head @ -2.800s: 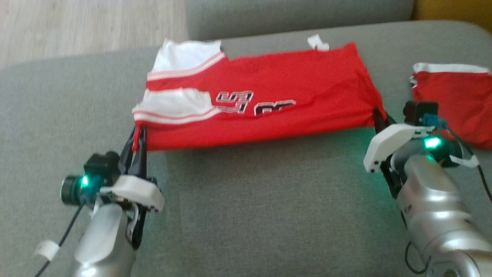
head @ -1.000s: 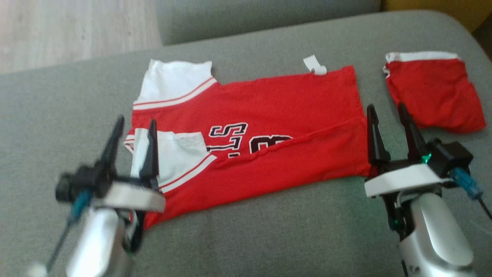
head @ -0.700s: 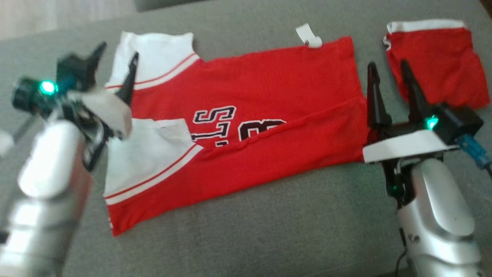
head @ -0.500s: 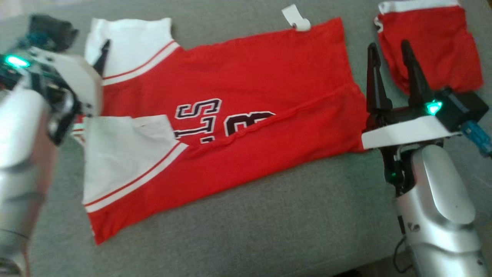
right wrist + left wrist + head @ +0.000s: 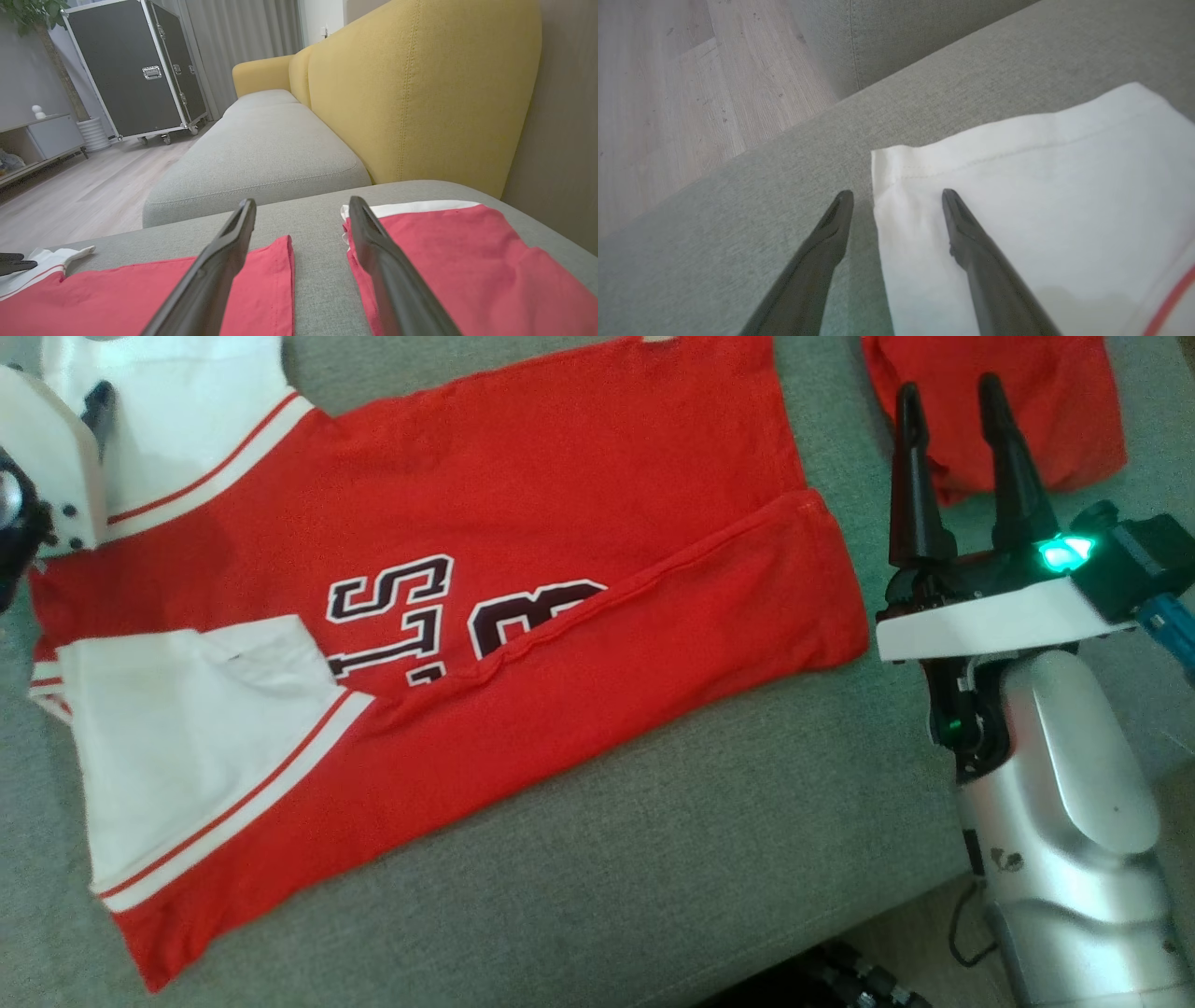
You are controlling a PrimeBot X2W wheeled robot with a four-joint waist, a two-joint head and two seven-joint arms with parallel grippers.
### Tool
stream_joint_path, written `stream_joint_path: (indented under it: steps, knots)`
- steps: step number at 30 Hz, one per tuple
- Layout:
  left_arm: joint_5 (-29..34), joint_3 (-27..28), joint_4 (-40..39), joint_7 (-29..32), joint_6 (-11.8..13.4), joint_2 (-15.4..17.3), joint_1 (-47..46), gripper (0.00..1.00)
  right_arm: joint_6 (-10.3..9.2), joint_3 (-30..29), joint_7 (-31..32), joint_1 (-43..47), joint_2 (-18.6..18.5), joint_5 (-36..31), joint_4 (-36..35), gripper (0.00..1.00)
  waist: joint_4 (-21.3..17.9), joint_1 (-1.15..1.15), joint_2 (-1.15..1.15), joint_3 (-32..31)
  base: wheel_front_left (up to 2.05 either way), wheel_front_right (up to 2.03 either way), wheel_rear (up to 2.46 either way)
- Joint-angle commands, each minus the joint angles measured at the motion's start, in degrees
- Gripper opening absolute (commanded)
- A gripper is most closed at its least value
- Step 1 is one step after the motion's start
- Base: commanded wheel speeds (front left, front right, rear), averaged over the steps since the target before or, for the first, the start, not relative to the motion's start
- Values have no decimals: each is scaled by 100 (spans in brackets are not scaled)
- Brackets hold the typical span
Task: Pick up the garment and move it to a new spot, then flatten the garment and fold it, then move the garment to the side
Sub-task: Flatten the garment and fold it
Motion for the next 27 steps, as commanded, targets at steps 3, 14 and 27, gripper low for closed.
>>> stream_joint_path:
  steps: [3, 14, 27]
  knots:
    - [-149, 82, 104, 71, 9, 300, -358, 100, -4, 76, -36, -118, 28, 31, -237, 100, -93, -1, 0, 105, 0, 0, 0]
    - [-877, -238, 223, 411, 9, 145, -281, 0, -4, -93, -36, -170, 28, -283, -235, 100, 68, -1, 0, -2, 0, 0, 0]
    - [-1141, -627, -794, -1926, 9, -322, 76, 0, -4, -345, 296, -861, -317, -990, 1177, 100, 1104, -1, 0, -780, 0, 0, 0]
